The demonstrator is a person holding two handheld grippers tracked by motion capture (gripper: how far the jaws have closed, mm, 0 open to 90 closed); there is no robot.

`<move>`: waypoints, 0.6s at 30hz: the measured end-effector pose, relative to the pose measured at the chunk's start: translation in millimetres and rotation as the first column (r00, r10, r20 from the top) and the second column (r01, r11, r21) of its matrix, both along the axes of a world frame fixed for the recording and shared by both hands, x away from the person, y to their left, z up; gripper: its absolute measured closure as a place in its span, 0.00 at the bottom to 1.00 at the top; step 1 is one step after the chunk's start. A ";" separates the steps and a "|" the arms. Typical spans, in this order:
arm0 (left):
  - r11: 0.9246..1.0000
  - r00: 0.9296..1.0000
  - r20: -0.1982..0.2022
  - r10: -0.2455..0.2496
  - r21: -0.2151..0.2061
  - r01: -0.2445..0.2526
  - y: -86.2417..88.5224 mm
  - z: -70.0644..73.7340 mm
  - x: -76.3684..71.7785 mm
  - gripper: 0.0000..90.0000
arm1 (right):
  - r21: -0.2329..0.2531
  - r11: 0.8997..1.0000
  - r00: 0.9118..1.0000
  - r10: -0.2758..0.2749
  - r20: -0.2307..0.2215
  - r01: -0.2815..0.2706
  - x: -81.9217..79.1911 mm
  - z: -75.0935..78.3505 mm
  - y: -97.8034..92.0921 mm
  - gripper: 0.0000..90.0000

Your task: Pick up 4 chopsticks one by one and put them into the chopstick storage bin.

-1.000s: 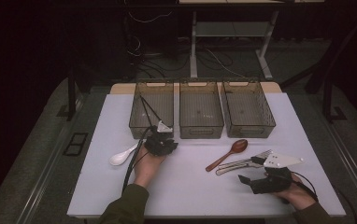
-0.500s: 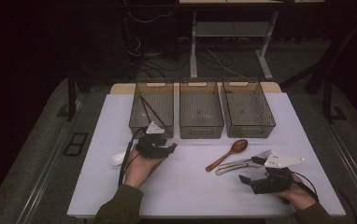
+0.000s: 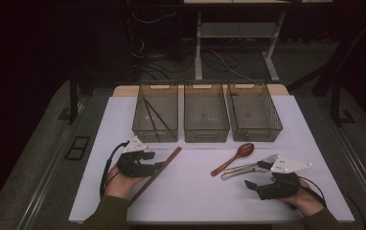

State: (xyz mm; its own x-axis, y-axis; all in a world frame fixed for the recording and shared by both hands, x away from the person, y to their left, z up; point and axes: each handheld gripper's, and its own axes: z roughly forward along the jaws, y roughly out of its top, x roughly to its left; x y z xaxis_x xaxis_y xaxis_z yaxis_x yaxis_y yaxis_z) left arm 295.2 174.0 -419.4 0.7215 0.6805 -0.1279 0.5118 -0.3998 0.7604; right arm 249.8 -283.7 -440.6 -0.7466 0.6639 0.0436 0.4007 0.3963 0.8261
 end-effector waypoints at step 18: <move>1.000 0.999 -0.037 0.004 0.024 -0.003 10.9 -13.4 -10.8 0.83 | -0.010 1.000 1.000 0.002 -0.001 -0.002 -0.2 -0.8 1.2 0.16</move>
